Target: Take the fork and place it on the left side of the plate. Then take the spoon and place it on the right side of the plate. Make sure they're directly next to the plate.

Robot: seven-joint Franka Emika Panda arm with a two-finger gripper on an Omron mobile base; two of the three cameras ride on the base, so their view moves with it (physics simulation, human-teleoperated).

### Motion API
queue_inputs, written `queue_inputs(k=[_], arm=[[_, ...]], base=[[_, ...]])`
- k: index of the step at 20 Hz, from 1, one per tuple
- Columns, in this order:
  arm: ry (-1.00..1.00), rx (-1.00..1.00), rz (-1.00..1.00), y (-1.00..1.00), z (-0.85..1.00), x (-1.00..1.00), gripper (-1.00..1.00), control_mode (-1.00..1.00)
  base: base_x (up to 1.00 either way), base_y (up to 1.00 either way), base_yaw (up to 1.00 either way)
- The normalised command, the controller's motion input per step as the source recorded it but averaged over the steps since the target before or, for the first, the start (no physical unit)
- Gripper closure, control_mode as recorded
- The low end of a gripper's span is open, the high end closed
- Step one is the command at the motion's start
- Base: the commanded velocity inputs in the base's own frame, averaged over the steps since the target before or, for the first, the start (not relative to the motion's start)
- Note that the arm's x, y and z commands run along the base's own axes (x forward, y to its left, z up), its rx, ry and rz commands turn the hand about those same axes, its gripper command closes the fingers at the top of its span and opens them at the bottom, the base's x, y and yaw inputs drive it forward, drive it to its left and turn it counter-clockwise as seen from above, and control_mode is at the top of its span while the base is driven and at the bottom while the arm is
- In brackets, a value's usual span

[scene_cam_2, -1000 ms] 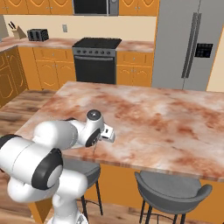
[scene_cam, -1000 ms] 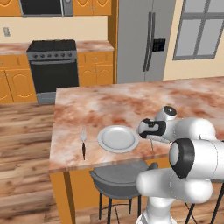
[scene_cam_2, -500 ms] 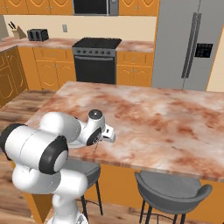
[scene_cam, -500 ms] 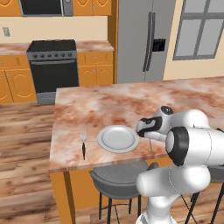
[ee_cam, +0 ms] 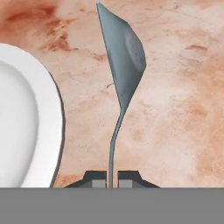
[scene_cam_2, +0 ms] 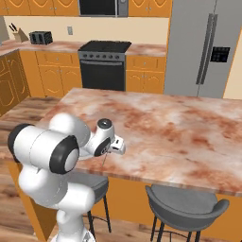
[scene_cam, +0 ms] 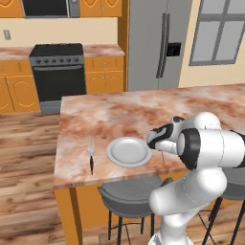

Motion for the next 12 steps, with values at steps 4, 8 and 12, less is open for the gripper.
queue_inputs(k=[4,8,12], arm=[[0.0,0.0,0.0,0.0,-0.11,0.16,1.0,-1.0],[0.0,0.0,0.0,0.0,-0.15,0.18,1.0,-1.0],[0.0,0.0,0.0,0.0,-0.21,0.14,1.0,-1.0]], base=[[0.0,0.0,0.0],[0.0,0.0,0.0],[0.0,0.0,0.0]])
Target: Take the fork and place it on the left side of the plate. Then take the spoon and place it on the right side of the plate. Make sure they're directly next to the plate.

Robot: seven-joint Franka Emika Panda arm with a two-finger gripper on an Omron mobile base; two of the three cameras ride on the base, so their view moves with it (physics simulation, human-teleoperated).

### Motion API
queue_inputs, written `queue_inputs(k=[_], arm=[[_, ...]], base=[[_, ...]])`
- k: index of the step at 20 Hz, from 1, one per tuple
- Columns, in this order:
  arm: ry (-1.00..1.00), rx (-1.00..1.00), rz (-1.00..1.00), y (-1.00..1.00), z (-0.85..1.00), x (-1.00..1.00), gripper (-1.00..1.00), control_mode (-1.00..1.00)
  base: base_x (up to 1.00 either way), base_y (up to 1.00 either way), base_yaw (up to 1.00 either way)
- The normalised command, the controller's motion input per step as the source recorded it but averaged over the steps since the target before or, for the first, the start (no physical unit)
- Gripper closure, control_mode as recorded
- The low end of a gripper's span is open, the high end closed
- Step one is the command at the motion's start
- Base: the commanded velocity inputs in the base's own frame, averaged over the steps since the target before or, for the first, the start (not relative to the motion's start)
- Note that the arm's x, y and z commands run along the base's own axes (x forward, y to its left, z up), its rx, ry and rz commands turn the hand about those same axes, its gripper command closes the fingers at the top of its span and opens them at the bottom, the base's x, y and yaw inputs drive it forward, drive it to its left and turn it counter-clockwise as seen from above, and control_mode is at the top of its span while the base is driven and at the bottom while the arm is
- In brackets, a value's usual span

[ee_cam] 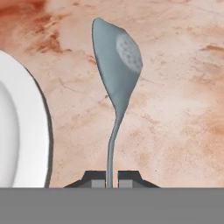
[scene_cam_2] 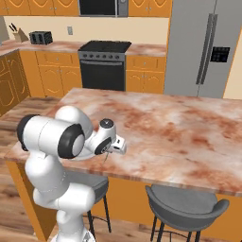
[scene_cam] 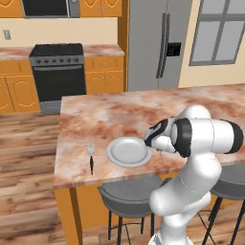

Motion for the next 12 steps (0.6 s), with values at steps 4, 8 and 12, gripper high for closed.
queue_inputs(k=[4,8,12], arm=[[0.01,0.0,0.0,0.0,-0.26,0.09,1.0,-1.0],[0.01,0.0,0.0,0.0,-0.28,0.11,1.0,-1.0],[0.0,0.0,0.0,0.0,-0.19,0.07,-1.0,-1.0]], base=[[0.0,0.0,0.0],[0.0,0.0,0.0],[0.0,0.0,0.0]])
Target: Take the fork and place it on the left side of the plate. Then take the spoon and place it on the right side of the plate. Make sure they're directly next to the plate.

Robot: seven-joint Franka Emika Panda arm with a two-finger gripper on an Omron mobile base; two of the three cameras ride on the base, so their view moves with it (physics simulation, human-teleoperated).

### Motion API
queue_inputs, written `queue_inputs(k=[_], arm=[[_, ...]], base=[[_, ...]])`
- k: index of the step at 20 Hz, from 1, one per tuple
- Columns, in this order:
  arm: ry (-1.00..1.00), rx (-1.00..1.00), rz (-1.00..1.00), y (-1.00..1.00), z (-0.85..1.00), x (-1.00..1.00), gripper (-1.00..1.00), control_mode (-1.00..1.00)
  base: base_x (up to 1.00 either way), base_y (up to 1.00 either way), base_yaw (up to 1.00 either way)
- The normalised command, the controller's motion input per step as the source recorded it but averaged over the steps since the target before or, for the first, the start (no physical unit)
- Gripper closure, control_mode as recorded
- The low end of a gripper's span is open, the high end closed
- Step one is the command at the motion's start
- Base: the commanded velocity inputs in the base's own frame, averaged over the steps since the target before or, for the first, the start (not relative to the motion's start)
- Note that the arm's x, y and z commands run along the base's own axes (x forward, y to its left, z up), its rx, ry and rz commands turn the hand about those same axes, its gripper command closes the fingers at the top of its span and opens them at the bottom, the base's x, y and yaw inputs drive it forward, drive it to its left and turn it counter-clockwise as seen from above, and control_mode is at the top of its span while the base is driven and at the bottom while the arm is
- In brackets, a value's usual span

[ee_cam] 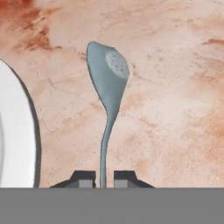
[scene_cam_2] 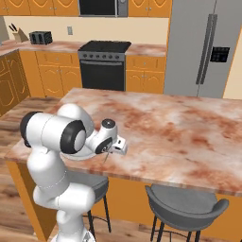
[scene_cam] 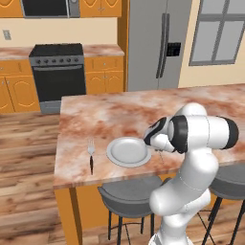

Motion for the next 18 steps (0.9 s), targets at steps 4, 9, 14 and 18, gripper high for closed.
queue_inputs(k=[4,9,14,18], arm=[[0.0,0.0,-0.02,-0.02,0.0,-0.15,-1.0,-1.0],[-0.05,0.0,-0.04,-0.09,0.26,-0.37,-1.0,-1.0],[-0.08,0.0,-0.04,-0.11,0.5,-0.28,-1.0,-1.0],[-0.11,0.0,-0.03,-0.01,0.64,-0.26,-1.0,-1.0]], base=[[0.0,0.0,0.0],[0.0,0.0,0.0],[0.0,0.0,0.0],[0.0,0.0,0.0]])
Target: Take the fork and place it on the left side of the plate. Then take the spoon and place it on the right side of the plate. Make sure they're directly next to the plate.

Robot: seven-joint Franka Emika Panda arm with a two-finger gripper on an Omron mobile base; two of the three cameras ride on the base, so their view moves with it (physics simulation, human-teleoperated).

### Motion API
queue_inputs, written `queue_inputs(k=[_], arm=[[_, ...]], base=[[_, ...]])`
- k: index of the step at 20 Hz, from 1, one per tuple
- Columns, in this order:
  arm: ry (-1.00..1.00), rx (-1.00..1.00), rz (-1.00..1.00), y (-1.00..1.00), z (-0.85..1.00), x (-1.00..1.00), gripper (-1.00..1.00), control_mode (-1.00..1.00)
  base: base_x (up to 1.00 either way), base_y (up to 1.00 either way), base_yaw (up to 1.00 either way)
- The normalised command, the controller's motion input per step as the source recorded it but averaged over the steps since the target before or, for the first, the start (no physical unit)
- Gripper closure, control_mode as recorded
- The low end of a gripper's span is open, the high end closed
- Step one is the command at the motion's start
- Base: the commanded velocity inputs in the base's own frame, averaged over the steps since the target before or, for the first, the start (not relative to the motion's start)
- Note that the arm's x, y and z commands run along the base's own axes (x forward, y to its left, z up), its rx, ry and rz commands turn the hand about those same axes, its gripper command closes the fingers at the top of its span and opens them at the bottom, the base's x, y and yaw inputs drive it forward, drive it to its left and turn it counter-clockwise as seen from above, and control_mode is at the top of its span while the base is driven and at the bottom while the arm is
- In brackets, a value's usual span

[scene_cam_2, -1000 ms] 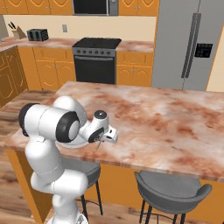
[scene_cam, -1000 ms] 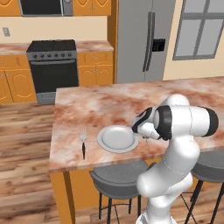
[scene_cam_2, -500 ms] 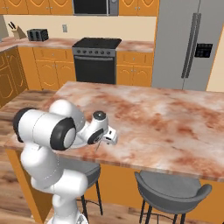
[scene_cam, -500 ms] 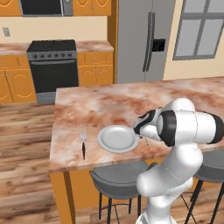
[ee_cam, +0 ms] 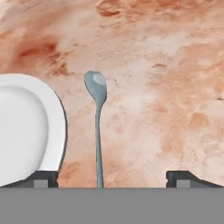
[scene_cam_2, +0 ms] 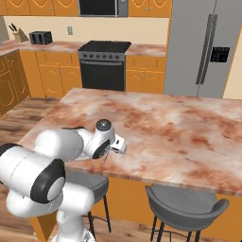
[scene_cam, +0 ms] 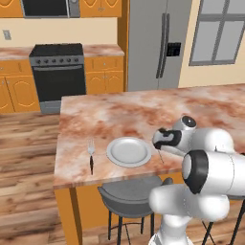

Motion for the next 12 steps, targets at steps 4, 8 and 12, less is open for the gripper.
queue_inputs(k=[4,8,12], arm=[[-0.07,0.0,-0.02,0.0,0.7,-0.24,-1.0,-1.0],[-0.05,0.0,-0.02,0.0,0.74,-0.31,-1.0,-1.0],[-0.04,0.0,-0.02,0.0,0.73,-0.37,-1.0,-1.0]], base=[[0.0,0.0,0.0],[0.0,0.0,0.0],[0.0,0.0,0.0]])
